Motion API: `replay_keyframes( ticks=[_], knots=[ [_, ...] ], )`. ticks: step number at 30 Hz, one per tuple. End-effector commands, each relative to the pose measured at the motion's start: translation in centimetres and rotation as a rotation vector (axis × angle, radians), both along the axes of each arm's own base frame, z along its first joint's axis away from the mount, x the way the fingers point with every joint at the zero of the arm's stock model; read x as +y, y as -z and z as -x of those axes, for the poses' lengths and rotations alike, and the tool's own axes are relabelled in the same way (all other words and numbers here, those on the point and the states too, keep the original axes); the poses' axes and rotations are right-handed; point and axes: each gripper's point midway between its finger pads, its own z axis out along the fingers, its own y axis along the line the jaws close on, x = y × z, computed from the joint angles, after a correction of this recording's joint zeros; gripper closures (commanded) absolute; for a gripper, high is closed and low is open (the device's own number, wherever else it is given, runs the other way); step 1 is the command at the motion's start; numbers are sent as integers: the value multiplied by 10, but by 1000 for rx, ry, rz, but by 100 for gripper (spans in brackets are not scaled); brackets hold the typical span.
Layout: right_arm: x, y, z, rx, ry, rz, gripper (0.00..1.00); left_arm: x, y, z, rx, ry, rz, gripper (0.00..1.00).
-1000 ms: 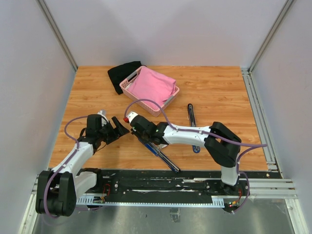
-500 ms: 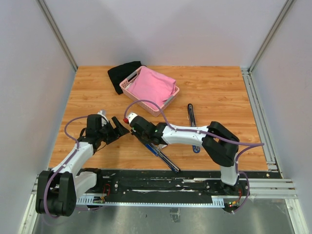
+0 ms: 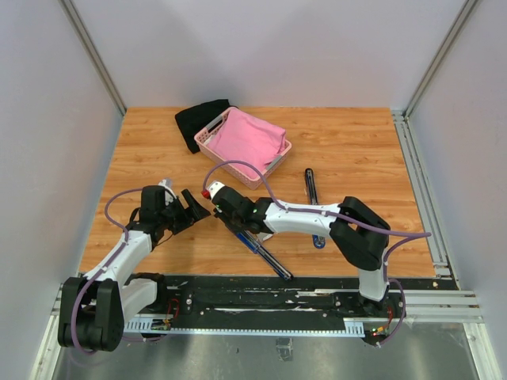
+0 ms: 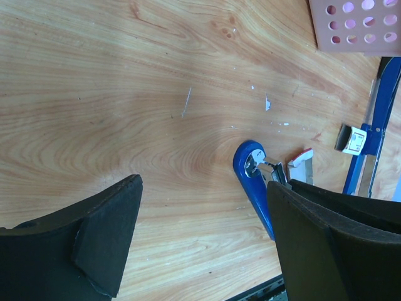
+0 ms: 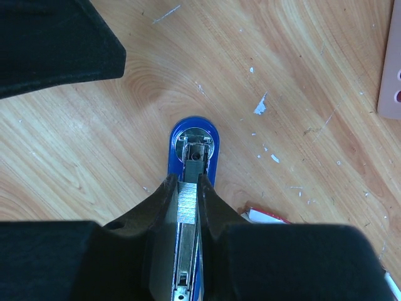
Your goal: Load the staples into the stapler
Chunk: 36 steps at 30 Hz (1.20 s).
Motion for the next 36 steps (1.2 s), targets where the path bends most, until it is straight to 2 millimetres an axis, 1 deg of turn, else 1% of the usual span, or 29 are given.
replay_keyframes(
  ticks=[1,6,16,36],
  knots=[
    [6,-28,-9,-18,8,-54,85,2,-1,-2,-22,8,-4,16],
    [5,-28,-10,-19,6,-53,85,2,0,-2,-23,9,-5,16],
    [4,-17,-13,-12,3,-37,85,2,0,-2,-22,11,-6,15],
    [6,-19,-20,-5,-26,-40,86,2,2,-2,-16,12,-7,16]
  ],
)
